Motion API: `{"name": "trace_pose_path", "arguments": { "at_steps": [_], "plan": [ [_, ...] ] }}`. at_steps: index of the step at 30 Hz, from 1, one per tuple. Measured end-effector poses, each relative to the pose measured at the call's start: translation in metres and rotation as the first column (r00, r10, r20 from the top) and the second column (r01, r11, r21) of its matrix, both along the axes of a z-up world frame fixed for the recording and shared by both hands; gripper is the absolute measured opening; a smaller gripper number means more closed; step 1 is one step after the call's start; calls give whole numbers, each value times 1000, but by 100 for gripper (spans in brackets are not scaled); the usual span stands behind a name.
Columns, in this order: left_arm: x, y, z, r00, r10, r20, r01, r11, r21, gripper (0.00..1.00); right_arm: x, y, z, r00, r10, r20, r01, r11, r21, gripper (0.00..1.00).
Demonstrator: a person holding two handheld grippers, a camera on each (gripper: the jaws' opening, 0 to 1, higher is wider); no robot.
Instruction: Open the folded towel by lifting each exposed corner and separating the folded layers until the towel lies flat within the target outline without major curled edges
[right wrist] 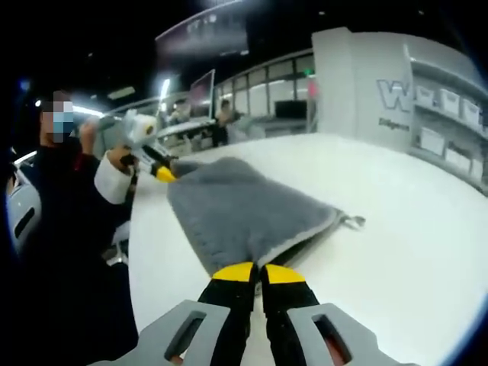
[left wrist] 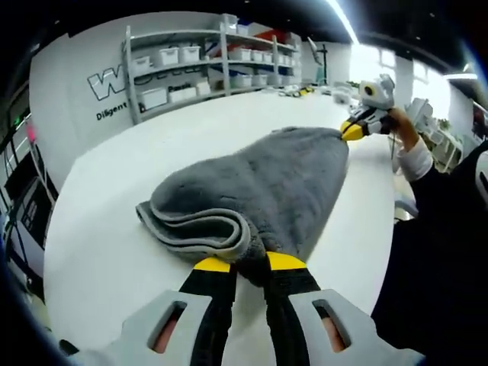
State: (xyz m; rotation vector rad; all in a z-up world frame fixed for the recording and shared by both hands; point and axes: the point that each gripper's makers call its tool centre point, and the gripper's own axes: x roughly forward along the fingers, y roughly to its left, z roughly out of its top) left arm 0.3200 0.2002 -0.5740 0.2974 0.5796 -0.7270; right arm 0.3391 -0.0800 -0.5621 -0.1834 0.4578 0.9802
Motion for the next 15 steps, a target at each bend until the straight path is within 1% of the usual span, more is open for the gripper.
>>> {"name": "trace_pose_path", "arguments": {
  "at_steps": [3,6,9,15],
  "plan": [
    [-1,-1,0,1000,-17,5,17,1000,0,13,1,0,0,1000,-1,14,1,1000,-6,0],
    [-3,-2,1,999,-32,0,32,999,-16,14,2,-2,-1,1000,-1,22,2,1000,-15,0],
    [-4,-4,1,999,-45,-1,45,999,-28,15,2,-2,-2,999,-3,42,4,1000,-27,0],
    [-5,-5,-2,998,-60,-3,60,998,-12,16,5,-2,2,998,-15,65,16,1000,-24,0]
  ]
}}
